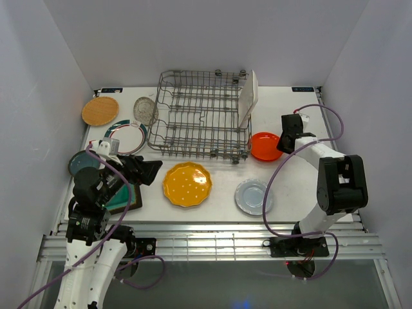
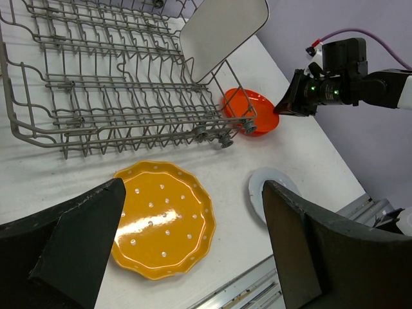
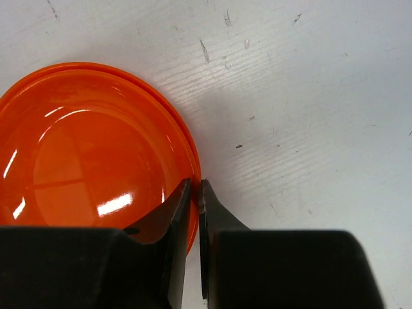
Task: Load the plates into the dish rack
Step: Pick up the plate at the center of the board.
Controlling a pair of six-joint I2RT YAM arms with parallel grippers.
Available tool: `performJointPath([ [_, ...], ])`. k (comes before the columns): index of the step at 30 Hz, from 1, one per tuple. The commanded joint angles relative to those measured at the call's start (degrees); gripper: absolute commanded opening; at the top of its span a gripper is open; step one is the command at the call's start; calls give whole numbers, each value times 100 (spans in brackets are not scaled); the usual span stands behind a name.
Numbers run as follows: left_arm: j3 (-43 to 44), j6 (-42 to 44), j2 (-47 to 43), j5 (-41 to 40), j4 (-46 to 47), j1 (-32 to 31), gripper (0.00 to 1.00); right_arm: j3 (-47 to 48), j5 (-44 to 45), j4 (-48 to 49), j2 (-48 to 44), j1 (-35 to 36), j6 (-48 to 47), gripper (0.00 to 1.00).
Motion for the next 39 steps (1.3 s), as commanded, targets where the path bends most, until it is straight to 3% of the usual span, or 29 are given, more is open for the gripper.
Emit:
performJointPath([
  [1,-18,59,34,46,86,-12,98,-28,-51,162,-315,45,42,8],
  [23,-18,59,-45,20,86,-12,98,-1196,-1194,1111,-1941,-25,534,8],
  [34,-18,50,-89,2,86,-12,98,-1417,-1932,1691,-1880,-25,781,8],
  [39,-18,50,-98,2,86,-12,98,-1496,-2038,1876,-1819,-25,842,14],
])
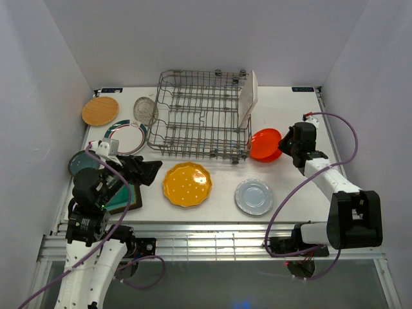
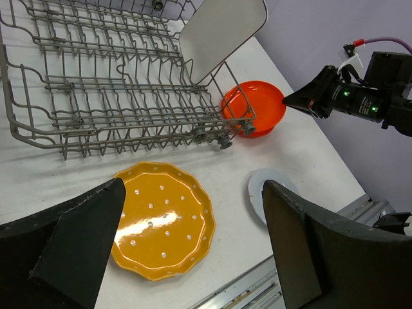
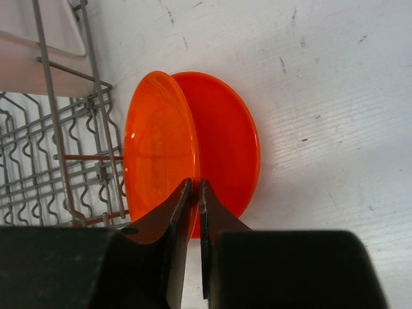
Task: Load the plates into the dish rack
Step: Pick up the plate at the center of the board.
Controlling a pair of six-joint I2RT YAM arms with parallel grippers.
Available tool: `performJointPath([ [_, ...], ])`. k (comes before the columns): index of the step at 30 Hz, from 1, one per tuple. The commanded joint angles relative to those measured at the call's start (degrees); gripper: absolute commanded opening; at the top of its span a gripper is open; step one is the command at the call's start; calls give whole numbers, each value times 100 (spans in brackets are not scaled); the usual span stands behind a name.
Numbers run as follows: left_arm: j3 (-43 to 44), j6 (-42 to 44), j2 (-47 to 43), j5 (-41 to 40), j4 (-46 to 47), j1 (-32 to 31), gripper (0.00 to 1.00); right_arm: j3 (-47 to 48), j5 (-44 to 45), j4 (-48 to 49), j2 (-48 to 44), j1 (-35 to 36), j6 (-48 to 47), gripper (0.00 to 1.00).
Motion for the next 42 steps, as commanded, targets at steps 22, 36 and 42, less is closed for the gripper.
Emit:
performJointPath([
  [22,-18,61,-54,13,86,-12,98,179,-180,3,-332,128,9,8],
  [36,-27,61,-2,22,86,-12,98,944,647,-991,-816,119,-405,8],
  [42,-27,61,42,40,86,-12,98,1050,779,-1184,-1088,136,-493,8],
])
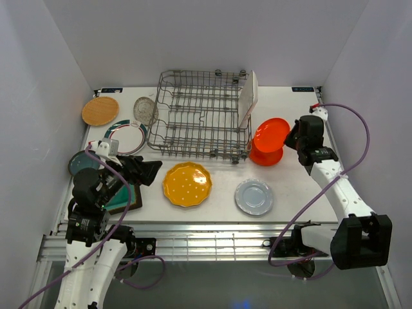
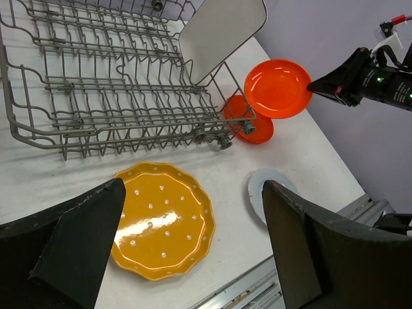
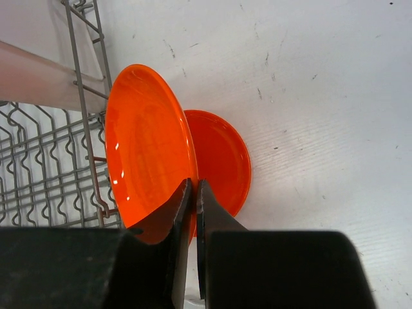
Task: Load the plates into the dish rack
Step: Pick up the plate at the center of the board.
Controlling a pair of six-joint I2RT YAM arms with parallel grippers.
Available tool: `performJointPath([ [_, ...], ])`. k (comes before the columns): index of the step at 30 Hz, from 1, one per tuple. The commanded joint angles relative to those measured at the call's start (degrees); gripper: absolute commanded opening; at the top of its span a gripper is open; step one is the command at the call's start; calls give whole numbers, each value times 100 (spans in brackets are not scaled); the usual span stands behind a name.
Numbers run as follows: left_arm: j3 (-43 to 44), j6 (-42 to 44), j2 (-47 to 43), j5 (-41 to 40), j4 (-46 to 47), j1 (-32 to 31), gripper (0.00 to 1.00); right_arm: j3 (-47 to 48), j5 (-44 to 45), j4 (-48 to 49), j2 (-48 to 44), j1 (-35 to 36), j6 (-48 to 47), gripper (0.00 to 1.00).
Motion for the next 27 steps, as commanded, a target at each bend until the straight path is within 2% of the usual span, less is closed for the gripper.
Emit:
performJointPath([
  [1,-27,59,66,40,86,-12,98,330,187,11,-391,38,-128,8],
  [11,-27,59,14,40,86,-12,98,646,99,-243,-796,266,-207,8],
  [27,-27,59,-30,31,86,-21,98,1885,1372,-384,117,1856,-409,8],
])
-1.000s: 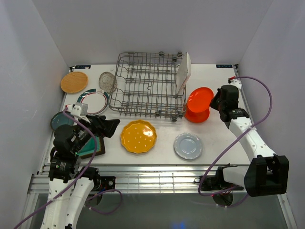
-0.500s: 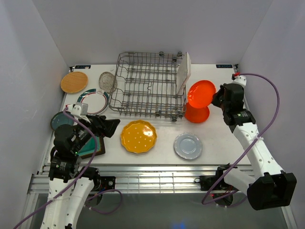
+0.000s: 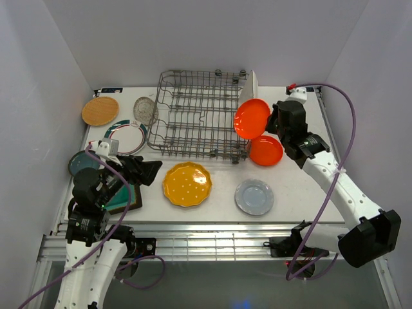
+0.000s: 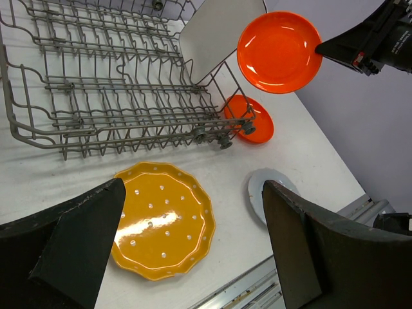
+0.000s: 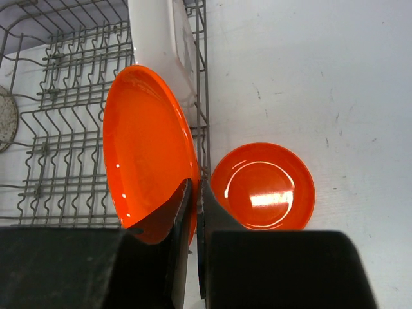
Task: Load the plates into the dish rack
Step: Pick up the plate at the center of the board, then insert the plate into the dish rack.
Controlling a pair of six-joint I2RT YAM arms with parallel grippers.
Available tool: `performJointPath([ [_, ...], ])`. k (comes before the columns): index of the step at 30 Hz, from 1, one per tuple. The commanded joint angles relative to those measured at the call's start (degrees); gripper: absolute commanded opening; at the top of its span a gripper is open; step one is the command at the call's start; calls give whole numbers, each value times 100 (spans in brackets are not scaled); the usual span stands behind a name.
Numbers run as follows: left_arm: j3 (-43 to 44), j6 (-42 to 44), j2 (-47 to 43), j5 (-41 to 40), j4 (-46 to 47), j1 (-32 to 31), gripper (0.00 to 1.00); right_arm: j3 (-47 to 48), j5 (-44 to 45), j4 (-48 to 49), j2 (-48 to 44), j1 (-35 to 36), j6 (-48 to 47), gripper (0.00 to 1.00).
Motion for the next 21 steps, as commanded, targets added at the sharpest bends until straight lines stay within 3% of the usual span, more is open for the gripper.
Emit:
performJointPath([
  [1,-27,59,-43,40,86,-12,98,542,581,197,236,320,-173,8],
  [6,-18,59,-43,40,95,-12,98,1016,1407,188,816,961,-340,8],
  [21,-27,59,-43,48,86,-21,98,2510,3332,284,2697,1604,-964,8],
])
